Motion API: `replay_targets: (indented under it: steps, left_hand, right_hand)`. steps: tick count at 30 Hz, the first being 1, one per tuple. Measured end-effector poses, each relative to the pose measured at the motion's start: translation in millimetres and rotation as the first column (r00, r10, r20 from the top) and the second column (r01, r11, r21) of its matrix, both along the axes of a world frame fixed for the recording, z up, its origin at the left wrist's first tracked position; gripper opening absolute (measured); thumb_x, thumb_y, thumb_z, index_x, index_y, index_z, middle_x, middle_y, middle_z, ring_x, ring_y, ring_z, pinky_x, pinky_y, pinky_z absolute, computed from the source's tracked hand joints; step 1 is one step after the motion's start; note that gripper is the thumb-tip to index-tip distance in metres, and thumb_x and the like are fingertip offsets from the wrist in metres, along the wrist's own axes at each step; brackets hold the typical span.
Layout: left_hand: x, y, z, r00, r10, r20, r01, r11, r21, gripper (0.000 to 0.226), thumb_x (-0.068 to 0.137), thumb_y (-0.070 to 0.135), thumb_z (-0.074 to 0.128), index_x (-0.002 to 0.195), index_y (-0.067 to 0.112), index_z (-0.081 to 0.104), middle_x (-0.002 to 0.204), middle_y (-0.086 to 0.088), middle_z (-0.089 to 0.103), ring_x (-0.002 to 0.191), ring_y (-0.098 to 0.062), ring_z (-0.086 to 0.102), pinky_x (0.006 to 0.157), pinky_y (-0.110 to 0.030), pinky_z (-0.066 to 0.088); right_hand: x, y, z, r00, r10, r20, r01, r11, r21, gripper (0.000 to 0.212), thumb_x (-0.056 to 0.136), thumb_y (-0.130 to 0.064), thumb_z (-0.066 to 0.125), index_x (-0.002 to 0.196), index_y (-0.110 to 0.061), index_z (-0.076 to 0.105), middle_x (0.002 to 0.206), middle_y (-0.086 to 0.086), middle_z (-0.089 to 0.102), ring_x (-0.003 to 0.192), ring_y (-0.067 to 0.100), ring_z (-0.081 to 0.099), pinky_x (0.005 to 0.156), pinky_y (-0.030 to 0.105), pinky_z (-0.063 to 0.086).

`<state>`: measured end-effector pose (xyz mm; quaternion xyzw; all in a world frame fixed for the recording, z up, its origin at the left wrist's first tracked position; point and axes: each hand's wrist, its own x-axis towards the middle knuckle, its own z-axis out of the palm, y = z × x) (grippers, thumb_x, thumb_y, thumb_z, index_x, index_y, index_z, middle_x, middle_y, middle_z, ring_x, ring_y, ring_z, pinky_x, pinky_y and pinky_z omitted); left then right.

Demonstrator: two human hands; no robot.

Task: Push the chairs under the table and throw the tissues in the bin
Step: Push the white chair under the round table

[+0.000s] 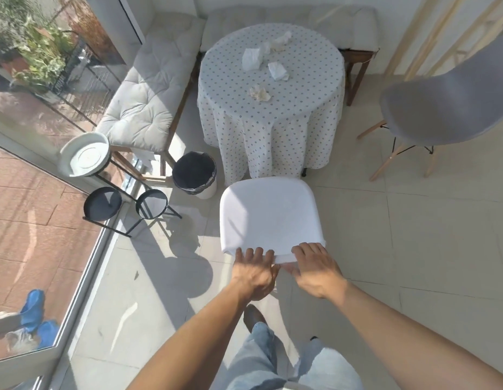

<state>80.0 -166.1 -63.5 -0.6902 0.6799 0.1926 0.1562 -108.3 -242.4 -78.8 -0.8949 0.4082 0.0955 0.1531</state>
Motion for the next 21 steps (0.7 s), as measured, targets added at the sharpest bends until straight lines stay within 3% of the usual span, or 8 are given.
replay_targets:
  steps: [7,14,21]
  left_hand:
    - [34.8,-63.7,5.3,0.999,-0.031,0.012,0.030,0.997,0.068,0.049,0.108,0.051,0.020,0.138,0.020,0.042,0.137,-0.010,0.055,0.127,-0.037,0.050,0.113,-0.059,0.027]
    - [57.5,-126.8,2.0,0.999,-0.033,0.006,0.033,0.999,0.030,0.049,0.108,0.053,0.021,0.136,0.019,0.044,0.135,-0.011,0.057,0.127,-0.039,0.051,0.112,-0.062,0.028]
    - [74.5,-191.5,-2.9,0.999,0.013,0.033,-0.015,0.998,0.065,0.051,0.107,0.053,0.021,0.138,0.021,0.043,0.138,-0.010,0.055,0.131,-0.037,0.048,0.110,-0.060,0.026]
  right_hand:
    - [37.3,-48.1,6.8,0.996,-0.085,0.007,0.085,0.996,0.023,0.082,0.090,-0.072,0.006,0.122,-0.015,0.055,0.119,0.005,0.061,0.111,0.029,0.053,0.105,0.040,0.039]
    - [59.7,-111.7,12.0,0.996,-0.081,-0.041,0.083,0.996,0.041,0.080,0.089,-0.069,0.003,0.126,-0.017,0.051,0.123,0.005,0.058,0.115,0.028,0.050,0.107,0.040,0.036]
    - [78.6,-173.1,13.9,0.992,-0.109,-0.069,0.115,0.990,0.081,0.075,0.096,-0.072,0.015,0.129,-0.014,0.048,0.129,0.007,0.052,0.121,0.029,0.045,0.111,0.040,0.031]
